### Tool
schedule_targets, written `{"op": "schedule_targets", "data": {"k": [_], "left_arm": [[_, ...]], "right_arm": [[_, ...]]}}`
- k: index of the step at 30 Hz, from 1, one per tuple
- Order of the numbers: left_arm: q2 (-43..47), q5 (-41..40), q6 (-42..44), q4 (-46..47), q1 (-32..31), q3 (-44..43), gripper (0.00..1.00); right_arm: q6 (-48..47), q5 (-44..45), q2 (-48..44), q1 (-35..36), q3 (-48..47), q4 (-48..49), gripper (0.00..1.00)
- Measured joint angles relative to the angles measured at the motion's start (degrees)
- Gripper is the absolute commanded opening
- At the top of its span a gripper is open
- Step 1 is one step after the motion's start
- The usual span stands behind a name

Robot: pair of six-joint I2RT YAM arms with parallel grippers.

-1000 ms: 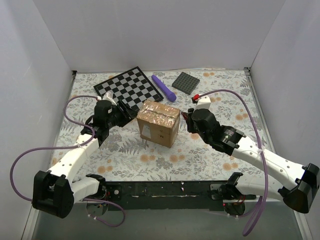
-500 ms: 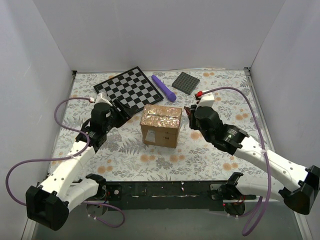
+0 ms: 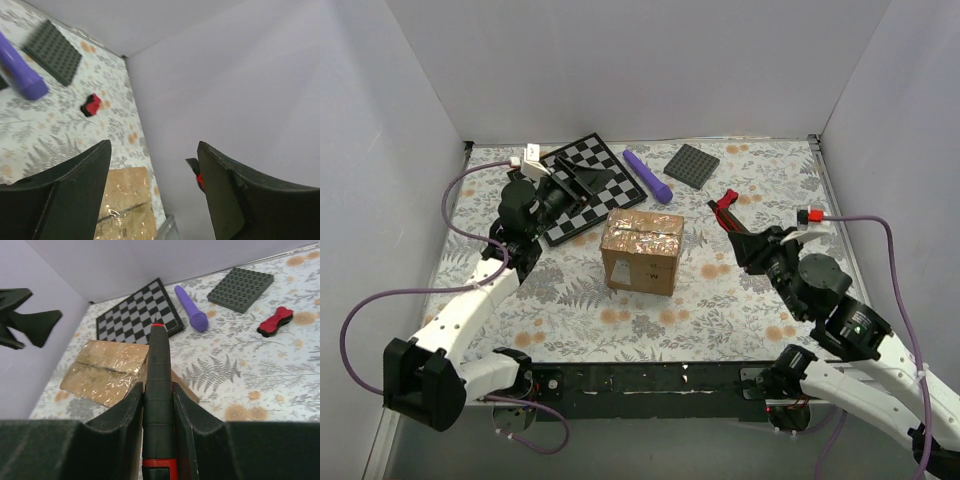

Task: Unpack the express box

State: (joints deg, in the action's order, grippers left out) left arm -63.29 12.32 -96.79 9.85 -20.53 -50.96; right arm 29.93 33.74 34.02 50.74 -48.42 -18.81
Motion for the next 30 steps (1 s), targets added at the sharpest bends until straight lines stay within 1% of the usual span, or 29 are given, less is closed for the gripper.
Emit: {"op": "schedule_targets", "data": {"k": [5, 9, 10, 12, 14, 18, 20, 22, 24, 28, 30], "left_arm": [[-5.35, 9.81, -6.05, 11.89, -1.57, 0.85, 0.77], [-9.2, 15.23, -8.04, 17.44, -6.03, -0.92, 0.82], [-10.36, 16.41, -7.87, 17.97, -6.93, -2.1, 0.98], [-11.47, 17.79, -6.56, 17.62, -8.92, -3.72, 0.98], [-12.55, 19.04, -3.48, 14.88, -10.03, -6.88, 0.98], [-14.56, 19.93, 7.37, 6.75, -9.81, -15.67, 0.98], [-15.17, 21.33, 11.39, 4.74, -8.98, -18.6, 0.98], [-15.21, 23.8, 13.57, 4.15, -7.72, -19.37, 0.98], [-15.43, 27.17, 13.51, 5.2, -5.55, -18.99, 0.98], [-17.0, 36.11, 8.26, 14.01, -1.31, -14.84, 0.98], [-19.26, 41.07, 5.33, 18.67, -0.81, -14.29, 0.98]], "right_arm": [[3.26, -4.55, -9.73, 0.0, 10.38, 9.11, 0.01], [4.92, -8.52, -10.78, 0.0, 12.13, 13.27, 0.01], [5.31, -9.38, -10.49, 0.0, 11.72, 13.7, 0.01], [5.84, -10.75, -9.16, 0.0, 9.86, 12.98, 0.01], [5.77, -13.2, -5.64, -0.07, 5.22, 10.16, 0.01], [4.7, -20.37, 3.13, -0.11, -6.82, 5.16, 0.01], [3.96, -23.54, 5.51, -0.11, -10.29, 2.6, 0.01], [3.19, -25.51, 6.99, -0.11, -12.87, -0.5, 0.01], [2.45, -27.1, 8.44, -0.11, -15.19, -3.61, 0.01], [1.22, -29.62, 10.4, -0.11, -18.14, -8.59, 0.01], [0.9, -30.93, 11.69, -0.11, -19.76, -10.54, 0.01]]}}
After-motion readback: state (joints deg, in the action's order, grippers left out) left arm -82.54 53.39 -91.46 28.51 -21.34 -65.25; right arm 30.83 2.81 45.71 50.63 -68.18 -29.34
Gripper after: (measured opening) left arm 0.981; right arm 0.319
